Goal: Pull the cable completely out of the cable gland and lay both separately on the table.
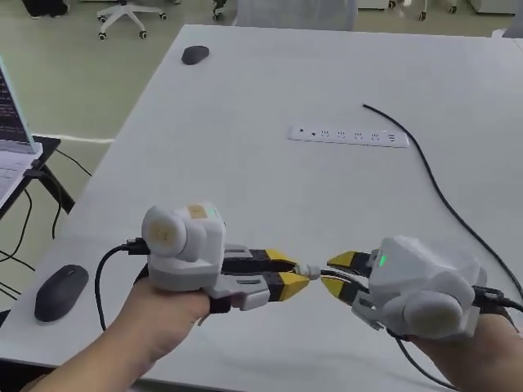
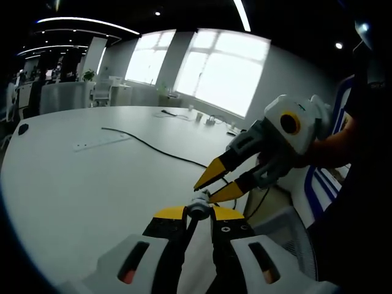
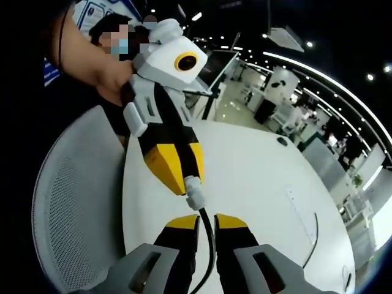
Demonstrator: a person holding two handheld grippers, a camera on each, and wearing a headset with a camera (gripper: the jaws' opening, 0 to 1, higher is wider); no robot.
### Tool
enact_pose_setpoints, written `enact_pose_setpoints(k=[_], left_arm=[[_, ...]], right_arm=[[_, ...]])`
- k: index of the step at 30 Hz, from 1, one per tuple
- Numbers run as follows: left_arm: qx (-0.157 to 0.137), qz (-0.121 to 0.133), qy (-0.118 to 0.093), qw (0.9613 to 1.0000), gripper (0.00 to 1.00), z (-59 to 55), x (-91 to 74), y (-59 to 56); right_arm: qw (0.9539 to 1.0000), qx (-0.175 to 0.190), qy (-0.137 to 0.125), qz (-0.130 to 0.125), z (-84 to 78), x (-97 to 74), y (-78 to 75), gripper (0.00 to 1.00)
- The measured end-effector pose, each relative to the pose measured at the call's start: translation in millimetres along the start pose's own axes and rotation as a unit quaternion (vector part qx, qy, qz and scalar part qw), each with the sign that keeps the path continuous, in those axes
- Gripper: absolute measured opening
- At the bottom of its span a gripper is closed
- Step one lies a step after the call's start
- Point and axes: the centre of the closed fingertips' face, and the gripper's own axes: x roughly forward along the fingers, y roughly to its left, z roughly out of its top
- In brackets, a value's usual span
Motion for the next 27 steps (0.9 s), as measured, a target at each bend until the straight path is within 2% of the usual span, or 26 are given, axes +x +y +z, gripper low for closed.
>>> enact_pose_setpoints(k=[9, 14, 20, 22, 23, 26, 27], left_arm=[[0.003, -0.001, 0.005, 1.0000, 0.15, -3.0, 1.9, -4.2], [0.006, -0.002, 0.006, 1.0000, 0.15, -3.5, 1.7, -4.9], [0.013, -0.003, 0.008, 0.9999, 0.15, -4.6, 3.4, -5.9], [0.017, -0.003, 0.010, 0.9998, 0.15, -5.2, 4.2, -6.6], [0.016, -0.002, 0.008, 0.9998, 0.15, -4.4, 4.3, -6.5], [0.013, 0.000, 0.000, 0.9999, 0.15, -1.9, 4.1, -5.2], [0.012, 0.000, -0.002, 0.9999, 0.15, -1.2, 3.6, -4.6]], right_arm=[[0.9994, -0.035, 0.006, 0.007, -2.4, 2.1, 6.7, 0.01], [0.9995, -0.030, 0.001, 0.002, -2.5, 1.6, 6.7, 0.00], [0.9997, 0.020, -0.002, -0.014, -6.5, 1.3, 5.7, 0.00], [0.9984, 0.053, -0.002, -0.021, -8.6, 0.6, 3.3, 0.00], [0.9985, 0.050, -0.004, -0.022, -8.6, 0.0, 1.9, 0.00], [0.9975, 0.060, 0.008, -0.037, -16.6, -1.4, -4.8, 0.00], [0.9962, 0.076, 0.013, -0.041, -21.8, -2.4, -7.6, 0.00]])
